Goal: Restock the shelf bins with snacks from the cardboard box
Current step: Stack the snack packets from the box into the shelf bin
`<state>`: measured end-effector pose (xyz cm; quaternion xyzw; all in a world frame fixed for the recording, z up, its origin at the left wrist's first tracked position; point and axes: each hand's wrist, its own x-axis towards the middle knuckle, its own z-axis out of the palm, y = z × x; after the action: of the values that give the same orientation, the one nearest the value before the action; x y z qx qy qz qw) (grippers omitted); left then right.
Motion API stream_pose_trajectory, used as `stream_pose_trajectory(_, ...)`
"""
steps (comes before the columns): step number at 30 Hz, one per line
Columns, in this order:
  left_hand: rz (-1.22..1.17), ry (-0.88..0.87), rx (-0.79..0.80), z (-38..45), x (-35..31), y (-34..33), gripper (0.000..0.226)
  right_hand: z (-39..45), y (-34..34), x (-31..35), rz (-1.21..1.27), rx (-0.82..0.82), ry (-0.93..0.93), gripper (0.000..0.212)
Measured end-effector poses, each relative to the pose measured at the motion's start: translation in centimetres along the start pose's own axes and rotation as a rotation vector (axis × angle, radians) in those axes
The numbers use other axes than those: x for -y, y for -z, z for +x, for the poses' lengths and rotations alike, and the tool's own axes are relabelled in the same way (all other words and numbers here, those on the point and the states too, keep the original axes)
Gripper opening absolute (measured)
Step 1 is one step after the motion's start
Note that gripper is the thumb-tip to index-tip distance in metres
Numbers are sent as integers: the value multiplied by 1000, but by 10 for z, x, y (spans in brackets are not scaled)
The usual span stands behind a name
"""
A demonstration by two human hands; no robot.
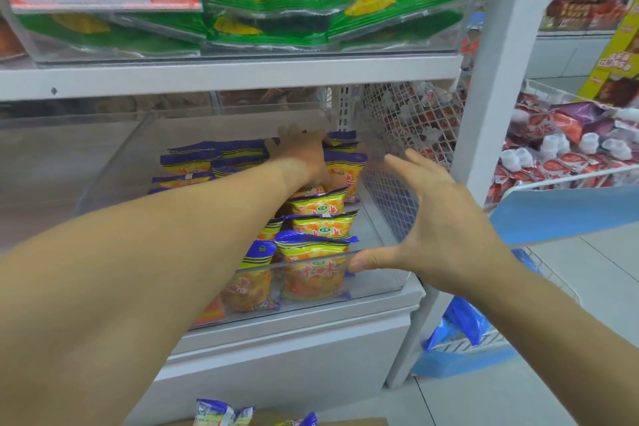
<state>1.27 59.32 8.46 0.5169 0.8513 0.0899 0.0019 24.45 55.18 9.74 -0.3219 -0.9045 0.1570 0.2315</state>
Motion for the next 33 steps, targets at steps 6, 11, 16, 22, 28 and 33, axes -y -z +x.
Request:
stream_pose_trajectory(6, -166, -178, -150, -4, 17, 7, 69, 1, -2, -6, 10, -35, 21, 140)
stream_pose_trajectory(11, -270, -198, -254, -15, 16, 15, 25, 0, -2, -9, 3, -19, 6, 140)
stream_pose_trajectory(16, -392, -232, -363, -56, 25, 33, 13, 2, -2, -4, -24, 2, -45, 138)
stream_pose_trajectory(22, -633, -397, -478, -190, 31, 51, 12, -33, -19, 30, -93, -330, 172, 73)
stream_pose_trajectory(28, -1000, -169, -250, -320, 71, -2, 23, -73, -51, 92, -84, -91, 194, 27)
stream_pose_trajectory(33, -726, -3, 12, -414, 142, -90, 22, -124, -116, 127, -60, 708, -49, 27)
